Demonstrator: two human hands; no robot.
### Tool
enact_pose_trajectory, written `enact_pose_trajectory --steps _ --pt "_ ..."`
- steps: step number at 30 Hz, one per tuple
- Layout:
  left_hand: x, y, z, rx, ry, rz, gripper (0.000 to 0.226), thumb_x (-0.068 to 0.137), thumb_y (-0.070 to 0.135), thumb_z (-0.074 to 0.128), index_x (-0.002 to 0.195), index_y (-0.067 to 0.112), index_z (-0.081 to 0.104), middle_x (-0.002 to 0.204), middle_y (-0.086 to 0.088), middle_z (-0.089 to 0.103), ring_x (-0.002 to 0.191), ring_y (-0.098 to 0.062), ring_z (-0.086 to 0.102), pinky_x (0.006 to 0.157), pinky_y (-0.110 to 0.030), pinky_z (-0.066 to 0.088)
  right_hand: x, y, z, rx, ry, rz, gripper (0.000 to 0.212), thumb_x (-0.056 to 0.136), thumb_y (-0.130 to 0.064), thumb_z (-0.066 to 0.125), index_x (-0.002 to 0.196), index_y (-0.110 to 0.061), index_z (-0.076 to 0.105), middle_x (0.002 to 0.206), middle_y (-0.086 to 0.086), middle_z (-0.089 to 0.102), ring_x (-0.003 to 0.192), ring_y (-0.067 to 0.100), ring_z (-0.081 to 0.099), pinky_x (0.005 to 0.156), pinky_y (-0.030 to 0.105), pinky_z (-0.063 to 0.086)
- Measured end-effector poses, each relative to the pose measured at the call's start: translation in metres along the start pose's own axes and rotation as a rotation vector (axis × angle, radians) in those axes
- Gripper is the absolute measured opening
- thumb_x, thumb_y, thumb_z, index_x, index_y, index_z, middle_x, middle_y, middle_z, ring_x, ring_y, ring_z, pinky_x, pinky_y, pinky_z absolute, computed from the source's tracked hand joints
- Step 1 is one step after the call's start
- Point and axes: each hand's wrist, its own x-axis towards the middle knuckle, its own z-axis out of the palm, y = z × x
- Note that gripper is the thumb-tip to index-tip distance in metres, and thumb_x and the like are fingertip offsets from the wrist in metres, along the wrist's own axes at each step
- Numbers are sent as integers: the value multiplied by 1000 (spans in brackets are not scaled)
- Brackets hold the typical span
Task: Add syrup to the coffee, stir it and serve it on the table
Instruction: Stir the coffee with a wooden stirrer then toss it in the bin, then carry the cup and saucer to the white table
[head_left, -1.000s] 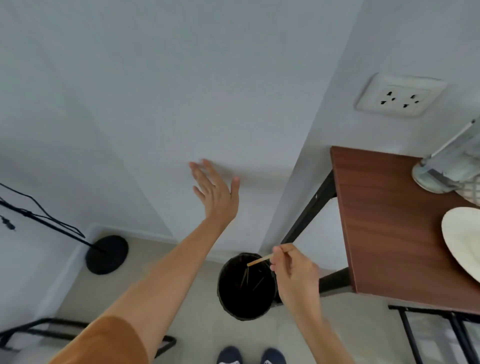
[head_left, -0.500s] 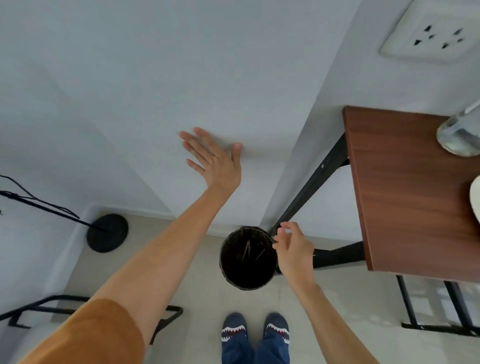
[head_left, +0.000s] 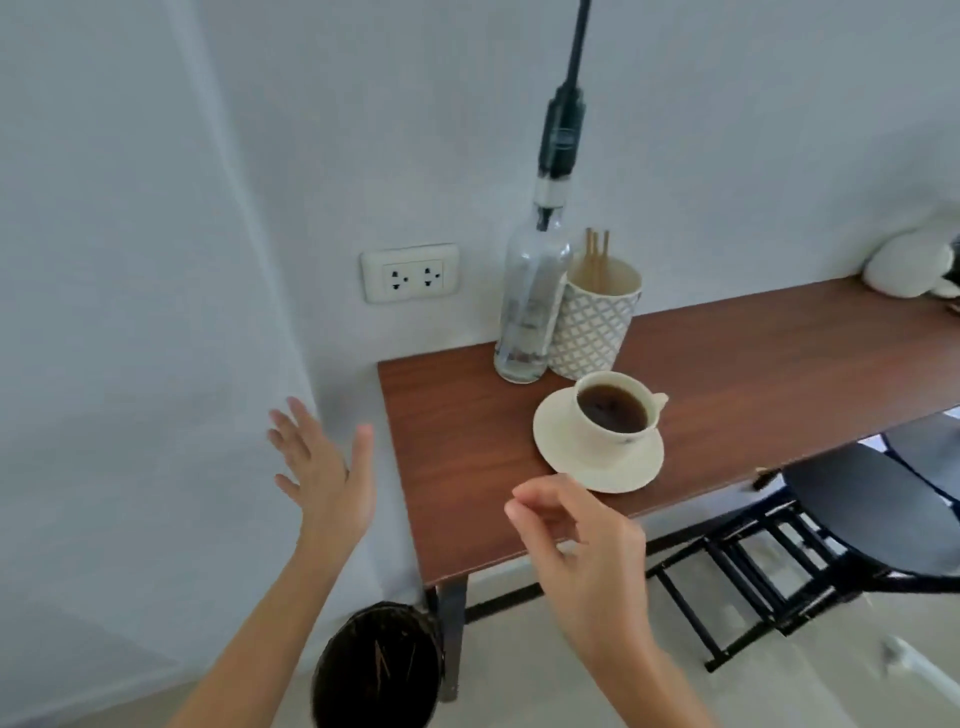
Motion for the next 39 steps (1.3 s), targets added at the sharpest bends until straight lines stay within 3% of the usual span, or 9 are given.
enact_pose_trajectory --steps 5,9,12,15,20,28,31,36,39 --pt "-51 53 68 170 -273 151 76 100 51 46 160 30 4 170 1 -8 154 -16 -18 120 -52 -13 30 67 -91 -38 133 154 17 85 -23 75 76 -33 65 81 -22 71 75 2 66 63 7 48" --pt "-70 69 114 213 -436 177 108 72 85 45 159 36 3 170 3 -3 154 -15 -15 117 -52 -19 60 121 -123 -50 27 251 11 90 -25 70 95 -32 65 79 -12 71 76 4 66 69 18 52" --pt "-69 78 133 219 -402 240 111 67 92 42 157 43 0 170 5 1 155 -13 -9 117 -55 -19 88 138 -122 -15 -93 186 32 95 -22 65 126 -22 59 106 -10 68 94 -2 63 73 7 45" --pt "-67 85 141 165 -384 282 97 75 88 40 154 50 -2 169 11 8 155 -5 -2 117 -56 -18 111 146 -113 -5 -196 109 36 101 -26 51 137 -20 55 119 -5 67 105 5 63 85 11 44" --pt "-68 89 148 196 -379 296 77 90 75 36 155 51 4 166 21 16 154 -3 10 118 -60 -15 121 153 -104 -5 -127 25 23 104 -24 45 116 -26 64 91 -17 70 92 -7 63 72 4 45" --pt "-66 90 151 227 -358 292 74 91 71 34 156 49 5 164 17 24 153 -3 14 120 -59 -11 127 147 -97 -23 -86 63 20 103 -25 45 93 -28 62 72 -8 66 70 8 63 61 14 44" --pt "-66 87 152 313 -357 307 82 86 78 28 157 46 2 166 11 22 154 -7 11 120 -58 -11 126 144 -97 -45 -65 117 20 103 -25 46 105 -22 66 81 -10 68 79 12 65 65 9 42" --pt "-66 74 152 496 -371 292 96 81 84 26 160 34 4 170 3 7 156 -17 -4 119 -57 -14 115 146 -101 -250 -141 275 38 99 -24 56 135 -10 55 123 7 63 109 20 60 90 28 46" --pt "-64 73 151 510 -379 295 95 86 78 36 161 27 7 170 6 10 157 -18 -5 120 -57 -12 103 143 -102 -341 -205 318 42 97 -27 61 136 -15 54 119 3 61 109 19 58 89 29 46"
